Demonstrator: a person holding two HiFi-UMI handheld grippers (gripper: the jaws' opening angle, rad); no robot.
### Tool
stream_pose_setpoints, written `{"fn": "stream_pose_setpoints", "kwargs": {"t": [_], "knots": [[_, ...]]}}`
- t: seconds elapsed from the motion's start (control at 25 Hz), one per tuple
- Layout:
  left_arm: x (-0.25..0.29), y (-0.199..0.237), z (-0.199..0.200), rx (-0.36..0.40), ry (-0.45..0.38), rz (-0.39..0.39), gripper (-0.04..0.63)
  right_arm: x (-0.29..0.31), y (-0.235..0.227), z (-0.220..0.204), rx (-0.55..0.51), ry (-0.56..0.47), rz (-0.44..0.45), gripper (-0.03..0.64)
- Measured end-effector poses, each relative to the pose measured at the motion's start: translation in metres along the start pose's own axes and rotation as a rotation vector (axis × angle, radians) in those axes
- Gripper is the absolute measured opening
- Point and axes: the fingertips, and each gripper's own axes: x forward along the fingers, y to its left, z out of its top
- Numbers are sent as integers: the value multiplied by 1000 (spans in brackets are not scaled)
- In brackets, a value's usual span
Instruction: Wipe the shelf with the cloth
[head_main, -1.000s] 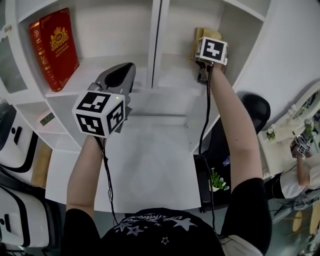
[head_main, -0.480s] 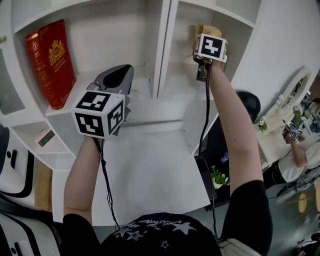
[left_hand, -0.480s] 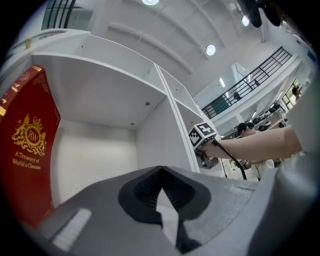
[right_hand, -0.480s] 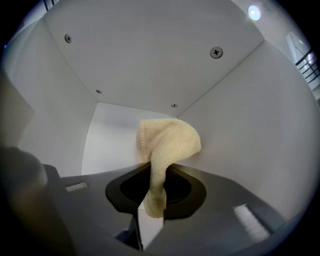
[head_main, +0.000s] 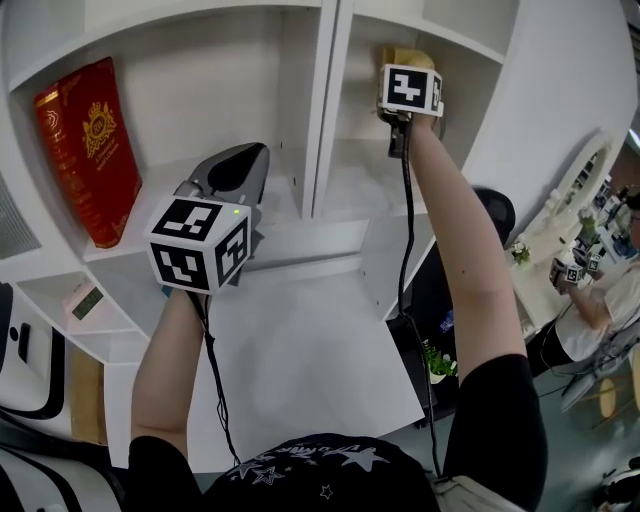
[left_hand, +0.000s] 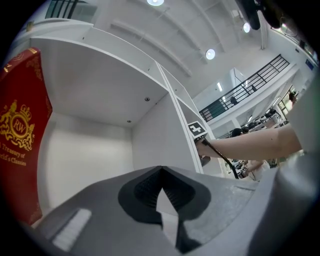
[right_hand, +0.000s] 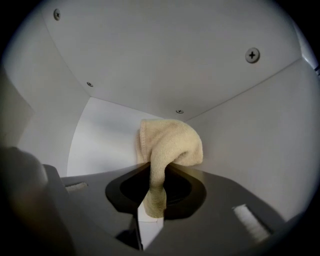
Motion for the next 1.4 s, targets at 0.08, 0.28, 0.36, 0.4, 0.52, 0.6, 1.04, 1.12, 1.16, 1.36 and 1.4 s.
{"fn": "stream_pose_setpoints", "kwargs": {"t": [0.08,0.28,0.36,0.4,0.52,0.6,1.04,1.12,1.16,1.36,1.4], "knots": [[2,1,0,5,-4,-2,3,7,-2,5,2,-1,-13,86],[6,6,-2,11,-7,0,3,17,-11,28,-2,-47,-60,86],[7,7,-4,9,-6,-2,3,21,-15,33,20,-57,-66,84],[8,8,-5,7,-6,-2,3,23,-15,34,24,-57,-68,84],[7,10,-8,1,-8,-1,3,29,-16,36,18,-55,-75,84],[7,11,-8,-2,-12,-1,3,33,-16,37,14,-52,-80,84],[2,10,-8,2,-15,-4,3,25,-24,32,-1,-39,-110,84],[0,7,-8,2,-15,-8,3,17,-27,30,1,-34,-119,84],[-2,5,-8,0,-13,-11,3,13,-29,29,-1,-35,-123,84],[-10,-3,-5,-12,-17,-25,3,-14,-36,28,1,-42,-138,84],[-12,-6,-5,-15,-18,-29,3,-19,-37,28,1,-43,-141,84]]}}
